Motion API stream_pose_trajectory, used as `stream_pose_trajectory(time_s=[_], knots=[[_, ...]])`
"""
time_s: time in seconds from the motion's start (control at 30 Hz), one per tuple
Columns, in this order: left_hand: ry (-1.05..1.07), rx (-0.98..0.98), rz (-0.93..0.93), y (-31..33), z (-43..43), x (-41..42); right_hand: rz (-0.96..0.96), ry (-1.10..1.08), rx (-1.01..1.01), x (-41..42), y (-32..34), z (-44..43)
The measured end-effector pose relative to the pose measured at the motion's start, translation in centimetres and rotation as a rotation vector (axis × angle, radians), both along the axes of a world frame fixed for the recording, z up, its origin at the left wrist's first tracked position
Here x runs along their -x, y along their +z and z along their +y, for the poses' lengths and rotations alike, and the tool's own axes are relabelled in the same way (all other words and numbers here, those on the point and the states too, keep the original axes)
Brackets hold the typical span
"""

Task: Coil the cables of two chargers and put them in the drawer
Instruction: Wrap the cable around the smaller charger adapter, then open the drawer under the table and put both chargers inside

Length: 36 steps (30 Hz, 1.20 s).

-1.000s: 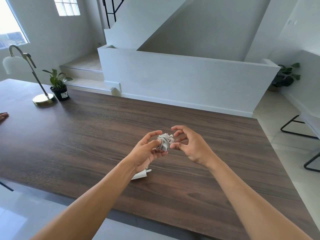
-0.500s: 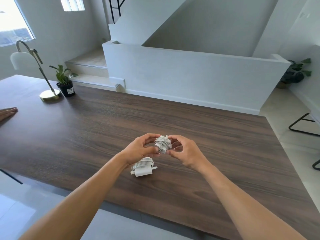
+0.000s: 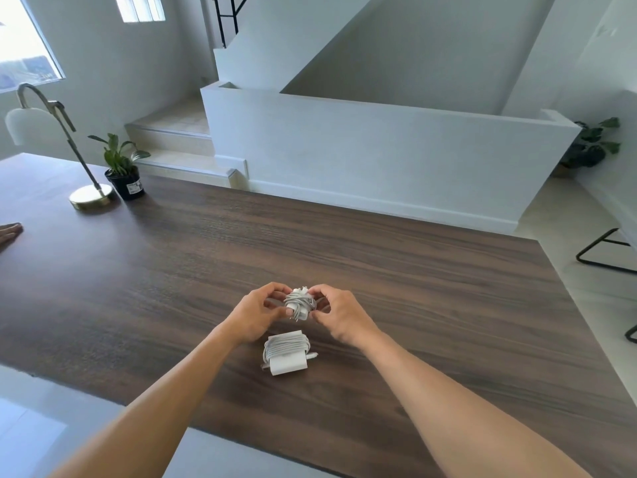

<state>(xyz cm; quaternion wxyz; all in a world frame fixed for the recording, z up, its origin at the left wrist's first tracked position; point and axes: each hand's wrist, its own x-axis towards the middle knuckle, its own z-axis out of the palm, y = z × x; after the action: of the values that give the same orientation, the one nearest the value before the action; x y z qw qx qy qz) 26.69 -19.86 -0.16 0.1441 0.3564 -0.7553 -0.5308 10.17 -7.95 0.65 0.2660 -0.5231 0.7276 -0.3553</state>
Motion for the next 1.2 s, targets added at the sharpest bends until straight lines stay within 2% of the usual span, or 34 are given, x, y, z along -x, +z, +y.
stream_pose_trajectory(time_s=[0.4,0.67,0.97,1.2], knots=[[-0.058,0.087,-0.087,-2.7,-0.7,-0.6,-0.025,0.004,-0.066,-1.0,-2.6,-0.1],[-0.09,0.147,-0.195,-2.3,-1.2,-1.7,0.057,-0.07,-0.14,0.0,-1.9,1.2],[0.123,0.378,-0.23,1.0,1.4,-3.1,0.255,-0.162,0.024,-2.0,0.8,1.5],[0.253,0.469,-0.25,1.8,4.9,-5.9,0.323,-0.125,0.031,-5.1,2.2,3.3]])
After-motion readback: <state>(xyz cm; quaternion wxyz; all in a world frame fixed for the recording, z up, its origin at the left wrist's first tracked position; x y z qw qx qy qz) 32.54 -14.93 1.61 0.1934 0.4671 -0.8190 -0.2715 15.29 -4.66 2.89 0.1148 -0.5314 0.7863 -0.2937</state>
